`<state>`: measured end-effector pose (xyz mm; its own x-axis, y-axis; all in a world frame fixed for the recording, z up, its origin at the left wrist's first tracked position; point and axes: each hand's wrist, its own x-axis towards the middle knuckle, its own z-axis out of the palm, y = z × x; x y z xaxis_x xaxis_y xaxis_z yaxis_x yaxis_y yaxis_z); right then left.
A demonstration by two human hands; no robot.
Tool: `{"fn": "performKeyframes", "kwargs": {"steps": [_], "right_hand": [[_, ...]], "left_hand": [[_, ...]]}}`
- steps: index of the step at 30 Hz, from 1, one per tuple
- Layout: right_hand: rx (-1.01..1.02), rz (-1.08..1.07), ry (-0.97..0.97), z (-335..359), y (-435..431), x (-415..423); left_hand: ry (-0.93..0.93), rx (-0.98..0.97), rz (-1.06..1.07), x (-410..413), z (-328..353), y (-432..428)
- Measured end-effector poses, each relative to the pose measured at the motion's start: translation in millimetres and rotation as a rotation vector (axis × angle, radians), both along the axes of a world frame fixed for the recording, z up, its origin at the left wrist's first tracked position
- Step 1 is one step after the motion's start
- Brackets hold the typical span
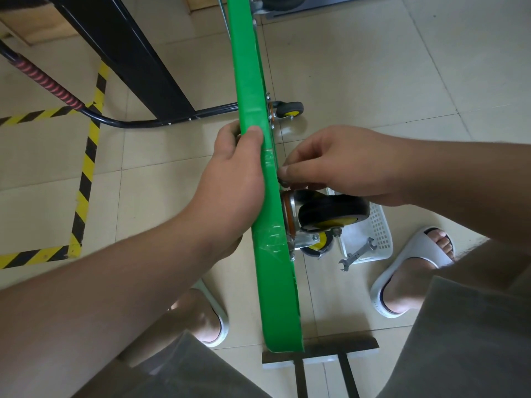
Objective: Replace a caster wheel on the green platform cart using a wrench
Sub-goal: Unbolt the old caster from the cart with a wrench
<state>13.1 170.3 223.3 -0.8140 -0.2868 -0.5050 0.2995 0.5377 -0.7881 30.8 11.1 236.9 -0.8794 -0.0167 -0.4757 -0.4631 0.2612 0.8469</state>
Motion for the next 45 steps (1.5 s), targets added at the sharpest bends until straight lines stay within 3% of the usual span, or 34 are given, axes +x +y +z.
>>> {"fn": "performKeyframes", "kwargs": {"steps": [7, 16, 22, 31, 37, 45], "right_hand": [[-0.115, -0.016, -0.012, -6.2, 3.1, -0.9], [-0.065, -0.114, 0.033, -18.3, 18.9, -12.6], [0.183, -0.127, 0.103, -58.1, 50.3, -26.0], [0.742, 0.257, 0.032, -135.9, 94.3, -22.0], [0.763, 0.354, -0.054, -168.2, 89.1, -9.9], [0.769, 0.291, -0.221, -193.3, 87.8, 16.0]], "left_hand": [[0.005, 0.014, 0.010, -0.4, -1.6, -0.7], [0.008, 0.024, -0.013, 0.3, -0.9, -1.3], [-0.005, 0.027, -0.007, -0.2, 1.0, -3.1], [-0.001, 0.016, 0.002, -1.6, -0.7, -4.1], [0.006, -0.022, 0.000, -0.9, 1.6, -2.9], [-0.010, -0.053, 0.026, -2.6, 0.1, -0.3]]}}
